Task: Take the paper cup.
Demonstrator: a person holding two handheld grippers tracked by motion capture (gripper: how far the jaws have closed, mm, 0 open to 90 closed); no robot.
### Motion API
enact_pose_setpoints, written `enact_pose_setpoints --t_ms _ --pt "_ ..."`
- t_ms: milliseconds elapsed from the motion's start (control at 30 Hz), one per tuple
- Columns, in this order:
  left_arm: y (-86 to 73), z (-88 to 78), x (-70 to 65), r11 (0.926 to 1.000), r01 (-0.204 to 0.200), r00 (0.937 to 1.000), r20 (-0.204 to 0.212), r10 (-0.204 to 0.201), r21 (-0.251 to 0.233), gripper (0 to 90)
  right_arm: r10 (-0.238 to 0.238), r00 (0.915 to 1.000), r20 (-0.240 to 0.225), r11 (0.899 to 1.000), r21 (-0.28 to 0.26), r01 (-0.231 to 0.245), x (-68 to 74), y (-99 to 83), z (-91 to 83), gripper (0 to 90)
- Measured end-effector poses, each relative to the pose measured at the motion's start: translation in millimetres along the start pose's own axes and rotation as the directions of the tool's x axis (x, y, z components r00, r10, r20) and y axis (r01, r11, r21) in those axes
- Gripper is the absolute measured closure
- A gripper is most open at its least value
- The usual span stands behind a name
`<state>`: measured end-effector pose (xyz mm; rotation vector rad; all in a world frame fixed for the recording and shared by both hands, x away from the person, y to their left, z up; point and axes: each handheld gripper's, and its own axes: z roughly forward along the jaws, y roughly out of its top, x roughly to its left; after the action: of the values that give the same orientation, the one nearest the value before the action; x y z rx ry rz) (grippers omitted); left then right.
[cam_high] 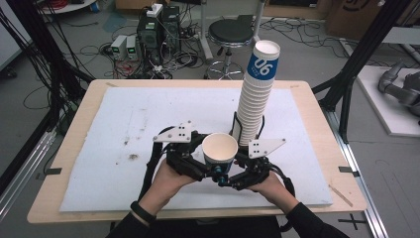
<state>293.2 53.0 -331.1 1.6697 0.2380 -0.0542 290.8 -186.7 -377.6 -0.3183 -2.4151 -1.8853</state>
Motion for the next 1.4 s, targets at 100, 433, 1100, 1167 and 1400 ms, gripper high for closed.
enact_pose_setpoints --t_ms 100,433,1100,1167,1400 --pt "-0.5 -0.1 0.2 1.0 -0.001 1.0 -0.002 0.001 -0.002 21.4 0.002 1.0 0.0 1.0 0.0 -0.002 -0.4 -0.3 0.0 30.2" --pt "-3.3 2.3 0.7 1.0 -0.003 1.0 0.0 0.003 0.008 22.5 0.016 0.9999 -0.002 0.998 -0.064 -0.016 1.5 5.1 -5.0 21.4" --pt "-2.1 2.3 -0.8 0.9996 0.018 0.9996 0.021 -0.018 -0.021 14.9 0.01 0.9999 -0.003 0.997 -0.075 -0.01 2.6 5.4 -4.0 25.8" --pt "-1.9 2.5 -0.8 0.9997 0.018 0.9996 0.021 -0.018 -0.016 14.9 0.013 0.9999 -0.007 0.997 -0.078 -0.014 3.1 5.4 -3.9 25.8" --pt "-2.0 2.3 -1.4 0.9999 0.003 0.9998 0.018 -0.003 -0.01 17.1 0.009 0.9999 -0.007 0.997 -0.078 -0.01 3.0 5.4 -3.4 26.0"
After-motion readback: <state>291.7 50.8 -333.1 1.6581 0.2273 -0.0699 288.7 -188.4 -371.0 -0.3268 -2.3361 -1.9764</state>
